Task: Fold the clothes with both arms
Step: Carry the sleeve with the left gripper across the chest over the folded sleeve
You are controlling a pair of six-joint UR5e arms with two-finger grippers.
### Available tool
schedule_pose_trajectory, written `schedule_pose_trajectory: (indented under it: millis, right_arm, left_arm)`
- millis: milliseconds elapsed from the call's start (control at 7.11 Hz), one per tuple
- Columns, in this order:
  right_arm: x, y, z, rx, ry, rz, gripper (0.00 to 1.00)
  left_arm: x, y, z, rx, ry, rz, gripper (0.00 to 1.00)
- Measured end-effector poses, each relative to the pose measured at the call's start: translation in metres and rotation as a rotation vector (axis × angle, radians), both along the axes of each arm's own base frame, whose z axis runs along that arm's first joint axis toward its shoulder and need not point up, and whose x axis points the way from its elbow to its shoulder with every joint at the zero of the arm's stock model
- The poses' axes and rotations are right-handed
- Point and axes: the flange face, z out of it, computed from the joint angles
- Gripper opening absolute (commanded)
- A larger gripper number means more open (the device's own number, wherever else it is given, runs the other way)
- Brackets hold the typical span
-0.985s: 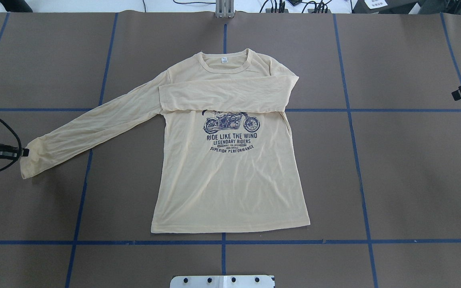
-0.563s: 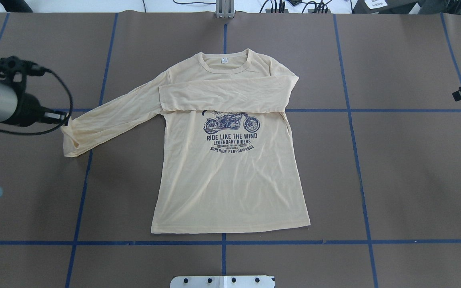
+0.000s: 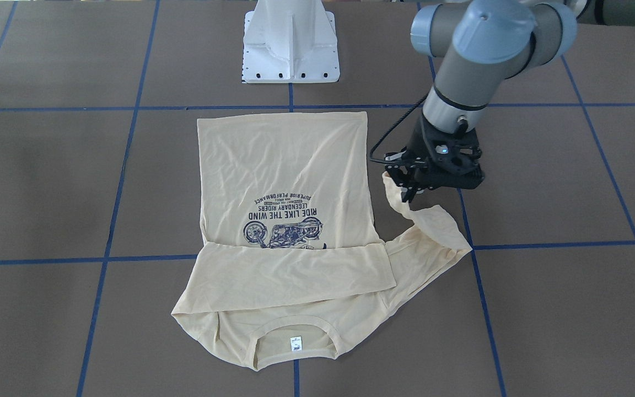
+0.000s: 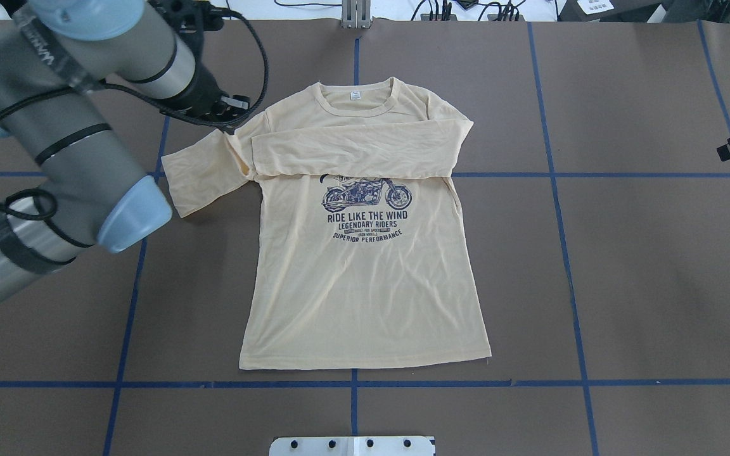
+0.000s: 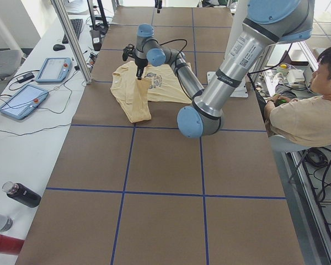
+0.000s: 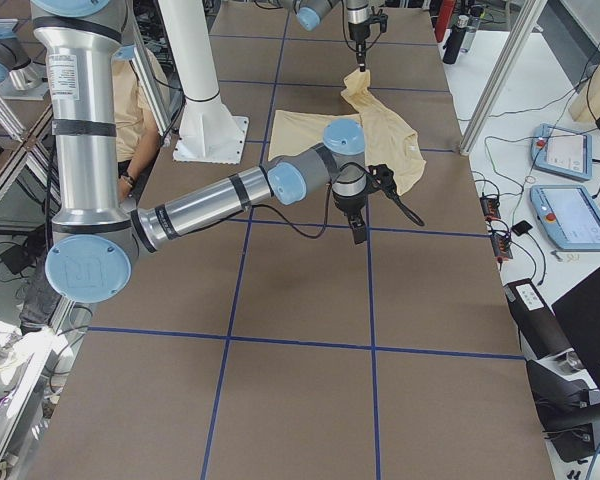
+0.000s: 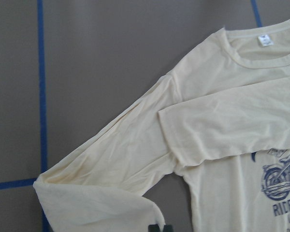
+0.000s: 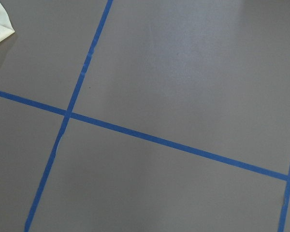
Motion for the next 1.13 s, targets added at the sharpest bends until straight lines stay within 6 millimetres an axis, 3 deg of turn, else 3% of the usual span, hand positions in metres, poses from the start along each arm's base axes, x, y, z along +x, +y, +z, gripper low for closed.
schedule_pose_trajectory:
  millis: [422, 563, 844, 985, 1126]
  right_arm:
    - [0.0, 0.0, 0.0, -0.002, 0.0, 0.001, 1.0]
    - [0.0, 0.0, 0.001, -0.002, 0.0, 0.001, 1.0]
    - [0.0, 0.0, 0.001, -0.004, 0.0, 0.001, 1.0]
    - [0.0, 0.0, 0.001, -0.004, -0.001, 0.0, 1.0]
    - [0.0, 0.0, 0.002, -0.005, 0.0, 0.0, 1.0]
  left_arm:
    - [0.094, -0.042, -0.118, -0.111, 0.065, -0.05, 0.0]
    - [0.123, -0.048, -0.142, -0.142, 0.103, -0.068, 0.0]
    - [0.176, -0.049, -0.168, -0.205, 0.163, -0.097, 0.0]
    - [0.201, -0.041, -0.17, -0.245, 0.171, -0.129, 0.0]
    - [0.228, -0.031, -0.167, -0.277, 0.181, -0.182, 0.1]
